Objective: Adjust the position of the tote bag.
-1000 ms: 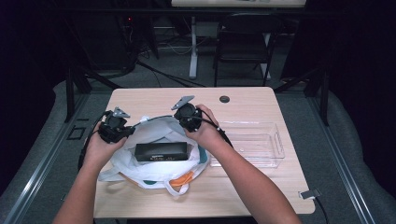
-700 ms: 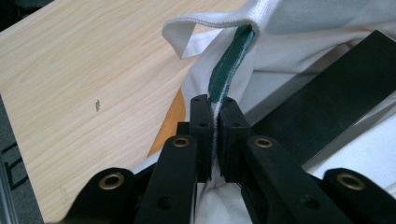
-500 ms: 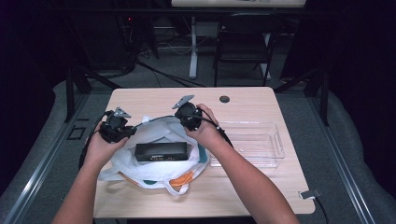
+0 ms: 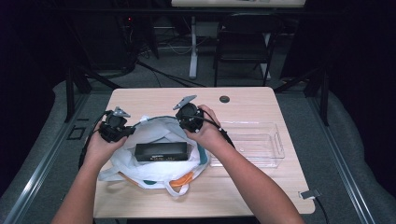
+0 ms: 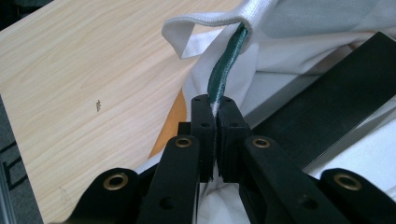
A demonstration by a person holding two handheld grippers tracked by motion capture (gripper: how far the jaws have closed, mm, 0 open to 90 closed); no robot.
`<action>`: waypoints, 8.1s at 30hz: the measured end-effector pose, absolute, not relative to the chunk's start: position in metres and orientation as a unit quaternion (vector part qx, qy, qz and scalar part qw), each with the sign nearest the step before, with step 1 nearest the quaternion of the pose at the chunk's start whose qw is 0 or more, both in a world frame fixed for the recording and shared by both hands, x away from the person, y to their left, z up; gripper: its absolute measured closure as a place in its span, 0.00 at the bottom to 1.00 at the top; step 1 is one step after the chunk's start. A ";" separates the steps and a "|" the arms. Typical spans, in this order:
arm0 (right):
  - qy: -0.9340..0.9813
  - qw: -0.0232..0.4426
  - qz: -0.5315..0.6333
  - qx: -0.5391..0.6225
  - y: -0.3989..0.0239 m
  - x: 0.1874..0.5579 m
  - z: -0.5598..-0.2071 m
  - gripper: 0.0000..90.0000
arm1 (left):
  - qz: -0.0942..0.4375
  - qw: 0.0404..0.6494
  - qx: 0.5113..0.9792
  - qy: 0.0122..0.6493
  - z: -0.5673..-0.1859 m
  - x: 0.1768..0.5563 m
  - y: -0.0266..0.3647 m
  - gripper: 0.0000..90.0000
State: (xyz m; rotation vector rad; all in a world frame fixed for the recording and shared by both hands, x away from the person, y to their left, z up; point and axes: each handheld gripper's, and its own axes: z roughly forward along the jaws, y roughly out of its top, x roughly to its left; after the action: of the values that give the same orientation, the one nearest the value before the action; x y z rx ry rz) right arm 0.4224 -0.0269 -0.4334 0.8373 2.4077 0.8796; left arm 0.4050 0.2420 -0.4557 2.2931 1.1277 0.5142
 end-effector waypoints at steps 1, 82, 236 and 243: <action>0.870 0.222 0.319 0.304 -0.029 0.419 -0.431 0.84 | 0.190 0.264 0.848 0.418 -0.456 0.405 0.242 0.97; 0.866 0.222 0.242 0.376 -0.045 0.431 -0.482 0.90 | 0.168 0.246 0.858 0.419 -0.468 0.417 0.238 0.97; 0.869 0.178 0.218 0.406 -0.040 0.449 -0.521 0.89 | 0.188 0.192 0.867 0.420 -0.486 0.420 0.260 0.58; 0.870 0.178 0.218 0.405 -0.040 0.449 -0.522 0.89 | 0.194 0.193 0.865 0.421 -0.491 0.424 0.258 0.73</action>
State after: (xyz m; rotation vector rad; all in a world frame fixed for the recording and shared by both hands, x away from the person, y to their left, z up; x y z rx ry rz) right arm 0.4488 -0.0397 -0.5215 1.1467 2.4604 0.6157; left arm 0.4235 0.2579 -0.4909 2.4273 1.1813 0.5447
